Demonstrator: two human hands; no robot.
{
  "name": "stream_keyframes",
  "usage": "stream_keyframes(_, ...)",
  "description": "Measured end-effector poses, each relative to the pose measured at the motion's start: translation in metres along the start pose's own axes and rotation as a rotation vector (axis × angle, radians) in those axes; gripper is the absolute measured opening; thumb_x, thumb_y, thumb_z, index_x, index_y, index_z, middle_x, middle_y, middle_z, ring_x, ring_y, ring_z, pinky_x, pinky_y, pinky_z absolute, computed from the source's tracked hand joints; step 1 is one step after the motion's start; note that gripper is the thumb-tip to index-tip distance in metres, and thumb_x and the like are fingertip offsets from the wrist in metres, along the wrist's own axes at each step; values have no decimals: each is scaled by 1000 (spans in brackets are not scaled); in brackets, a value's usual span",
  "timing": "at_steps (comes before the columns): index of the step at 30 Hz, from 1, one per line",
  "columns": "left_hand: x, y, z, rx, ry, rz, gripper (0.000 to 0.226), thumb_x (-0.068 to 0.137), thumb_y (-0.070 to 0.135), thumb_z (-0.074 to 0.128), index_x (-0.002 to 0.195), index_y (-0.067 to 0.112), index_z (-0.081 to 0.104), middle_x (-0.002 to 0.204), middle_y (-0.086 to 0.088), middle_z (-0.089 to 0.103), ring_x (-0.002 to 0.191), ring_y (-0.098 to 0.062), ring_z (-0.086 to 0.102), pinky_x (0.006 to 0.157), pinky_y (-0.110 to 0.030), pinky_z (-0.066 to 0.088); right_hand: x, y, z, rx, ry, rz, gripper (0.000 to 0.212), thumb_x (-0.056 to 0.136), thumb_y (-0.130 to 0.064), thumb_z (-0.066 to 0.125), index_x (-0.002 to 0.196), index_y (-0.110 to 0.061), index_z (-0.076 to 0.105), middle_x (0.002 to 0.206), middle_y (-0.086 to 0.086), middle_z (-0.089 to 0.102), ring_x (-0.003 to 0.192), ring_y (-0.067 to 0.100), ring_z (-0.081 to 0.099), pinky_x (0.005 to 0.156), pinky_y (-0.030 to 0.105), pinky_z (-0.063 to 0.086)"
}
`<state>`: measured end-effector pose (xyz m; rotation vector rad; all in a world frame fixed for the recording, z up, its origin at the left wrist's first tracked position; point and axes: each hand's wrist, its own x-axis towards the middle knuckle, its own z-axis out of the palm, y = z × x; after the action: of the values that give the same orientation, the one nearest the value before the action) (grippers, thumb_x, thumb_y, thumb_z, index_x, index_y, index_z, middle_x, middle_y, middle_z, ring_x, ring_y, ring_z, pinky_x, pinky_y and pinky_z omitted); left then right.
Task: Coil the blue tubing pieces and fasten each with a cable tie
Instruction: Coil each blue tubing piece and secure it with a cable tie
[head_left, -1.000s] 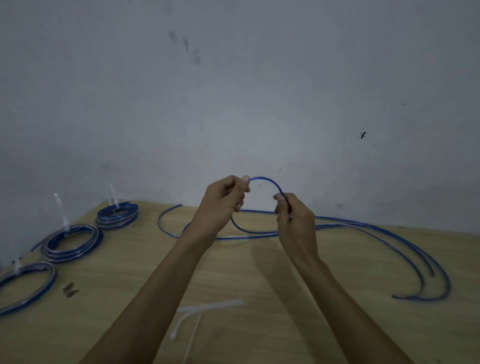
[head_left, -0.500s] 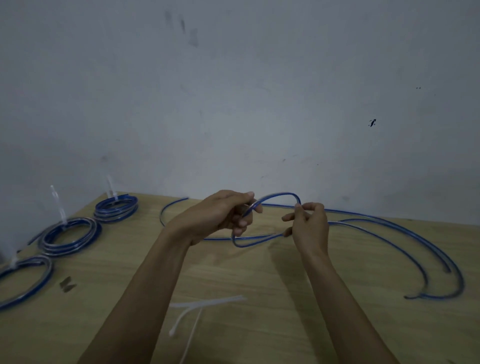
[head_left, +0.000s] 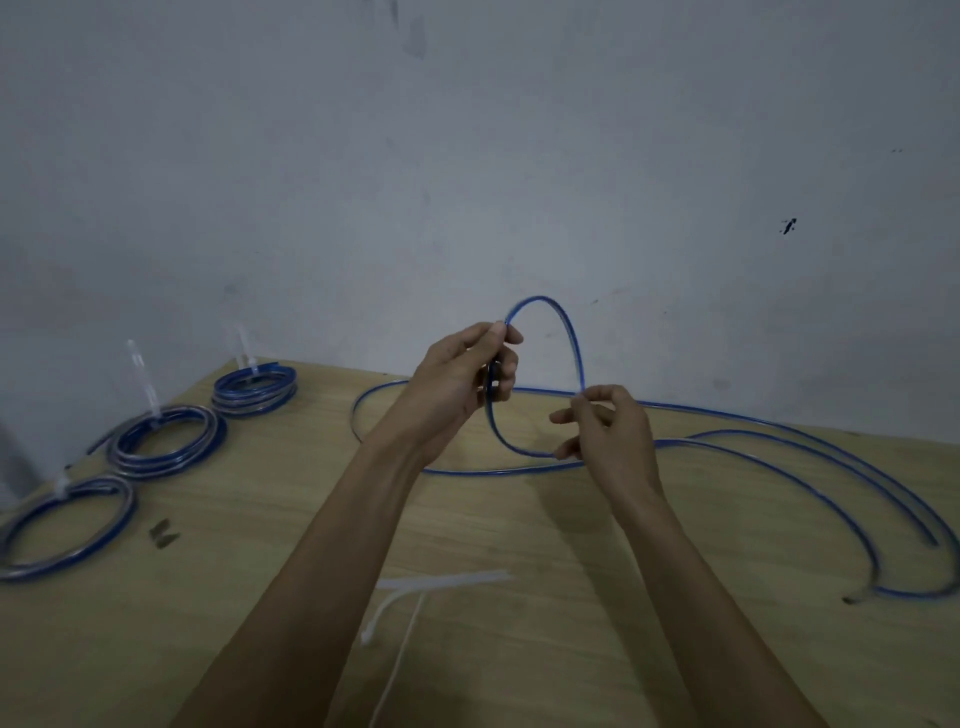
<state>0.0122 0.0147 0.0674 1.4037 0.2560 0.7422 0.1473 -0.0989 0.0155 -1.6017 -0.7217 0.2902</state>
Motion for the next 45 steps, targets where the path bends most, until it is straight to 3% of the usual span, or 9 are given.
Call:
stream_keyframes(5, 2, 2, 4, -12, 184, 95, 30, 105, 36, 49, 82, 17, 57, 74, 1, 57, 72, -12, 56, 66, -25, 47, -20, -25, 16, -34, -249, -107, 28, 96, -40, 64, 113, -18, 60, 107, -9, 73, 66, 16, 75, 75, 33, 59)
stream_keyframes(8, 4, -1, 1, 107, 275, 170, 34, 106, 33, 46, 81, 14, 57, 81, -1, 60, 83, -13, 61, 70, -27, 53, -25, -36, 20, -111, -344, -246, 19, 100, -28, 62, 116, -17, 63, 103, -8, 73, 67, 12, 73, 71, 25, 58)
stream_keyframes(11, 5, -5, 0, 164, 245, 190, 33, 108, 30, 41, 91, 8, 59, 87, -5, 61, 88, -15, 63, 74, -28, 55, -24, -39, 21, -180, -237, -424, 15, 101, -25, 60, 106, -20, 73, 79, -10, 70, 64, 7, 65, 63, 17, 51)
stream_keyframes(14, 6, -6, 4, 157, 172, 176, 29, 109, 24, 38, 105, 7, 60, 92, -6, 61, 89, -15, 64, 75, -28, 53, -22, -42, 19, -234, -102, -525, 12, 98, -27, 64, 97, -27, 75, 79, -13, 63, 75, 5, 59, 65, 11, 44)
stream_keyframes(19, 8, -7, 14, 73, 24, 109, 31, 103, 26, 42, 117, 12, 66, 92, -5, 65, 85, -19, 62, 75, -30, 52, -19, -47, 16, -119, -91, -405, 17, 102, -22, 57, 94, -19, 72, 76, -11, 69, 68, 7, 65, 66, 21, 53)
stream_keyframes(29, -2, -12, 26, 281, 28, 243, 29, 107, 17, 46, 95, -2, 64, 74, 2, 63, 67, -8, 60, 70, -19, 49, -13, -51, 2, 54, -67, -273, 21, 98, -18, 63, 85, -12, 77, 70, -4, 73, 53, 5, 55, 58, 18, 44)
stream_keyframes(34, 3, -17, 21, 333, 110, 224, 35, 107, 23, 46, 86, -1, 61, 69, -5, 60, 64, -17, 57, 71, -41, 53, -10, -46, 5, -35, -53, -255, 25, 91, -35, 73, 79, -14, 67, 71, 2, 66, 56, 9, 51, 61, 31, 45)
stream_keyframes(42, 6, -8, 14, -53, 186, 66, 31, 108, 30, 40, 89, 11, 54, 59, 2, 50, 55, -16, 53, 67, -30, 48, -17, -38, 6, -431, -508, -224, 32, 99, -44, 57, 123, -24, 62, 121, -16, 62, 113, 1, 56, 93, 28, 45)
stream_keyframes(45, 5, 2, 16, -261, 163, -1, 30, 108, 31, 40, 89, 12, 53, 56, 4, 43, 50, -13, 47, 66, -28, 50, -18, -34, 11, -452, -548, -297, 22, 101, -36, 56, 113, -21, 66, 108, -10, 70, 101, 2, 63, 90, 29, 50)
